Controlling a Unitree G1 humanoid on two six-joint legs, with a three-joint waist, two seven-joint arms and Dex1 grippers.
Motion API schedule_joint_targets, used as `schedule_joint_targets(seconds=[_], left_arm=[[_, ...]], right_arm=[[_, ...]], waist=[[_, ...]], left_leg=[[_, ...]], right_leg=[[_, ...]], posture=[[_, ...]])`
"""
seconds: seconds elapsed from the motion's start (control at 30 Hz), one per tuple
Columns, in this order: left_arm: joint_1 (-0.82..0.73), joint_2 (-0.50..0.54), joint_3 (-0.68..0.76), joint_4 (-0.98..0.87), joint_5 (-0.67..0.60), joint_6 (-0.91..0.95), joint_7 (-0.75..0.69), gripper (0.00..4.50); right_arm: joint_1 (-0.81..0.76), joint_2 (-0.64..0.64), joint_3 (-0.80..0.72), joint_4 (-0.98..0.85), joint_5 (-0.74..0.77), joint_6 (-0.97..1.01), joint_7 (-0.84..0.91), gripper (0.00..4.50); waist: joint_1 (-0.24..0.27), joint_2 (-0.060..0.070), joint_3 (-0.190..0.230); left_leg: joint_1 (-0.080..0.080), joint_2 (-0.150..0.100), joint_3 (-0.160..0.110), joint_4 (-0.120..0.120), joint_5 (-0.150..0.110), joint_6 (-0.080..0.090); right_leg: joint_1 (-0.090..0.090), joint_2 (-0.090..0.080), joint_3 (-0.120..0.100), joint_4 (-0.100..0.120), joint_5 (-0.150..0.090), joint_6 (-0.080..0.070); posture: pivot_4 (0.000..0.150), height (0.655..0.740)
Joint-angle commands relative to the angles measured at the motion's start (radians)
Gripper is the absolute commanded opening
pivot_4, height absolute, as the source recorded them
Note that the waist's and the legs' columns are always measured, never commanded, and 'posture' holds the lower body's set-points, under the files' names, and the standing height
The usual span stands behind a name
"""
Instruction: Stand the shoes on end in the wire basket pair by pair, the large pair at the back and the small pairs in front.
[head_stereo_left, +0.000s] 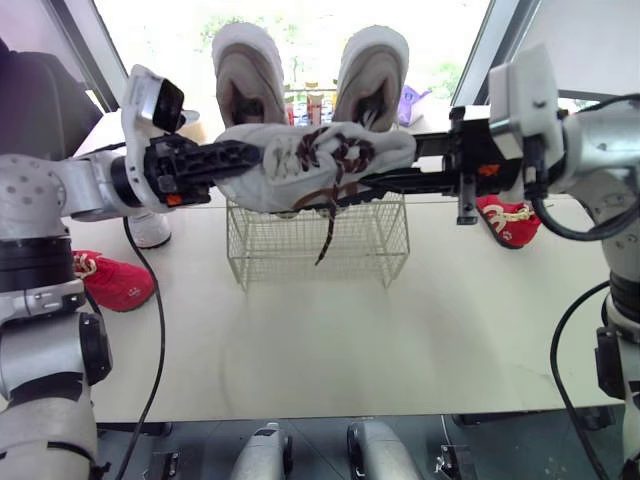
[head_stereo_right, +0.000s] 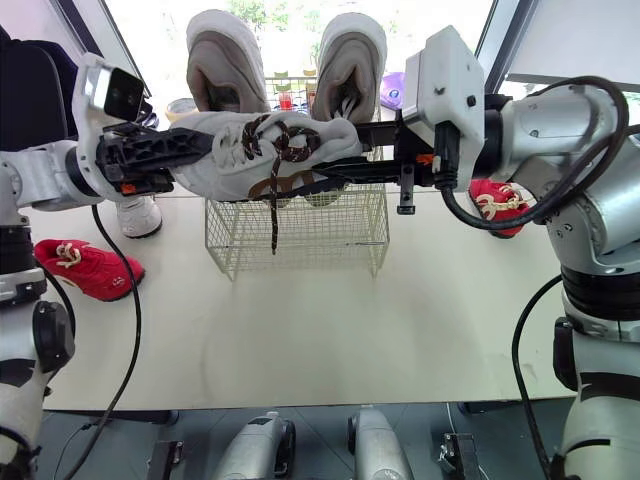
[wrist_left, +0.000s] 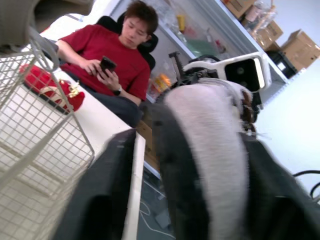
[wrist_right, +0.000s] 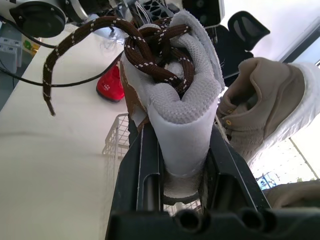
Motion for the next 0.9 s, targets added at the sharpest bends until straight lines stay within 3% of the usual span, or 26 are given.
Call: schedule_joint_targets(seconds=[0.03, 0.07, 0.17, 0.33, 0.37, 0.43, 0.53, 0.63, 0.73, 0.9], left_arm=[[-0.022, 0.002, 0.021, -0.003, 0.003, 0.01, -0.006, 0.7], [-0.026, -0.001, 0.027, 0.0, 0.003, 0.011, -0.003, 0.34], [-0.03, -0.022, 0.086, 0.004, -0.007, -0.017, 0.06, 0.28], [0.029, -0.107, 0.294, -0.039, -0.112, -0.1, 0.275, 0.28], [0.049, -0.138, 0.328, -0.072, -0.146, -0.123, 0.33, 0.28], [0.076, -0.216, 0.371, -0.141, -0.214, -0.186, 0.439, 0.28], [0.112, -0.361, 0.372, -0.282, -0.253, -0.32, 0.571, 0.28], [0.136, -0.478, 0.339, -0.366, -0.262, -0.422, 0.659, 0.28], [0.17, -0.526, 0.304, -0.41, -0.29, -0.465, 0.695, 0.28], [0.224, -0.513, 0.259, -0.44, -0.331, -0.494, 0.711, 0.28]], right_arm=[[-0.011, 0.004, -0.046, -0.035, 0.019, -0.004, -0.007, 0.52], [-0.01, 0.003, -0.049, -0.038, 0.022, 0.0, -0.007, 0.52], [0.015, -0.021, -0.098, -0.036, 0.066, 0.08, -0.041, 1.67], [0.111, 0.074, -0.355, 0.024, 0.261, 0.278, -0.334, 4.25], [0.138, 0.129, -0.406, 0.029, 0.332, 0.32, -0.432, 4.48], [0.19, 0.263, -0.461, 0.013, 0.511, 0.35, -0.606, 4.48], [0.24, 0.536, -0.428, -0.05, 0.762, 0.264, -0.881, 4.48], [0.238, 0.748, -0.342, -0.085, 0.84, 0.177, -1.056, 4.48], [0.214, 0.8, -0.302, -0.097, 0.857, 0.13, -1.118, 4.48], [0.172, 0.779, -0.29, -0.087, 0.897, 0.066, -1.144, 4.48]], waist=[[0.0, 0.0, 0.0], [0.0, 0.0, 0.0], [0.002, 0.0, 0.0], [0.005, -0.002, -0.002], [0.004, -0.003, -0.002], [0.005, -0.003, -0.003], [0.003, -0.003, -0.003], [0.0, -0.003, -0.003], [0.0, -0.003, -0.003], [0.001, -0.003, -0.003]], left_leg=[[0.0, 0.0, 0.0, 0.0, 0.0, 0.0], [0.0, 0.0, 0.0, 0.0, 0.0, 0.0], [0.0, 0.0, 0.0, 0.0, 0.0, 0.0], [0.0, 0.0, -0.001, 0.001, 0.0, 0.0], [0.0, 0.0, -0.001, 0.0, 0.0, 0.0], [0.0, 0.0, -0.001, 0.0, 0.0, 0.0], [0.0, 0.001, -0.002, 0.0, 0.0, 0.0], [0.0, 0.001, -0.001, 0.0, 0.001, -0.002], [0.0, 0.0, -0.001, 0.001, 0.002, -0.003], [0.0, 0.0, -0.001, 0.001, 0.001, -0.001]], right_leg=[[0.0, 0.0, 0.0, 0.0, 0.0, 0.0], [0.0, 0.0, 0.0, 0.0, 0.0, 0.0], [0.0, 0.0, 0.0, 0.0, 0.0, 0.0], [0.0, -0.002, 0.0, 0.0, 0.0, 0.0], [0.001, -0.002, 0.0, 0.0, 0.0, 0.0], [0.001, -0.002, 0.001, 0.0, 0.0, -0.001], [0.0, -0.002, 0.001, 0.002, 0.001, -0.002], [-0.002, -0.002, 0.001, 0.004, 0.001, -0.002], [-0.002, -0.001, 0.001, 0.004, 0.001, -0.002], [0.0, 0.001, 0.0, 0.003, 0.001, -0.002]], posture=[[0.15, 0.74], [0.15, 0.74], [0.15, 0.74], [0.15, 0.74], [0.15, 0.74], [0.15, 0.74], [0.15, 0.74], [0.15, 0.74], [0.15, 0.74], [0.15, 0.74]])
